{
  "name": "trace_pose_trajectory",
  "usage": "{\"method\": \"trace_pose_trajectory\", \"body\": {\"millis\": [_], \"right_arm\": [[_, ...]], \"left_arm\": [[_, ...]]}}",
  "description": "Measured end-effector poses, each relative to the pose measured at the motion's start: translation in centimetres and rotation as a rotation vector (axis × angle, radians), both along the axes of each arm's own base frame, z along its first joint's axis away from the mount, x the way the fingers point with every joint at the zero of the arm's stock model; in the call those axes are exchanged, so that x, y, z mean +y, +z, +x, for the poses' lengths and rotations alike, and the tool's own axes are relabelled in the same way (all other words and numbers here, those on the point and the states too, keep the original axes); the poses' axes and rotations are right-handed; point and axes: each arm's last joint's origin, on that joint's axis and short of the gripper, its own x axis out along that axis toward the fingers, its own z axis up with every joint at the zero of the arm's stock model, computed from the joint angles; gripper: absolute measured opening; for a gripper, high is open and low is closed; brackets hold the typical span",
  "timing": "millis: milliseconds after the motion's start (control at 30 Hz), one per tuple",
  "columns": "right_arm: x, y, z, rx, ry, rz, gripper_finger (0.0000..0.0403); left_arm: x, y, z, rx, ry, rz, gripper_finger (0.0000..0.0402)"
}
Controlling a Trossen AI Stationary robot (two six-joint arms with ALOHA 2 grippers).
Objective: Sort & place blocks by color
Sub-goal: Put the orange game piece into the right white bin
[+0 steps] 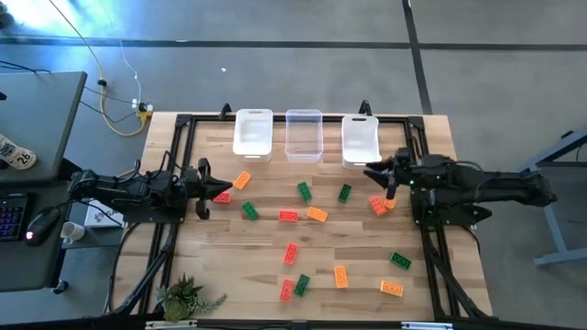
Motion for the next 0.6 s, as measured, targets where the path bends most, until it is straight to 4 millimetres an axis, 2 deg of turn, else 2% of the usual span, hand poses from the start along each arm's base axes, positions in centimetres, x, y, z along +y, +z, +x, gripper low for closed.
{"method": "trace_pose_trajectory", "body": {"millis": [100, 233, 333, 600], "right_arm": [[-0.1, 1.5, -0.2, 0.133, -0.062, 0.019, 0.0158], [-0.2, 2.1, 0.0, 0.291, -0.119, 0.097, 0.0158], [-0.3, 1.8, 0.4, 0.398, -0.163, 0.166, 0.0158], [-0.1, -0.7, 1.1, 0.632, -0.218, 0.362, 0.0158]], "left_arm": [[0.0, 0.0, 0.0, 0.000, -0.001, 0.000, 0.0000], [0.0, 0.0, 0.0, 0.007, 0.002, 0.028, 0.0000], [0.1, 0.0, 0.0, 0.008, 0.024, 0.033, 0.0000], [0.1, 0.0, 0.0, 0.001, 0.030, 0.009, 0.0000]]}}
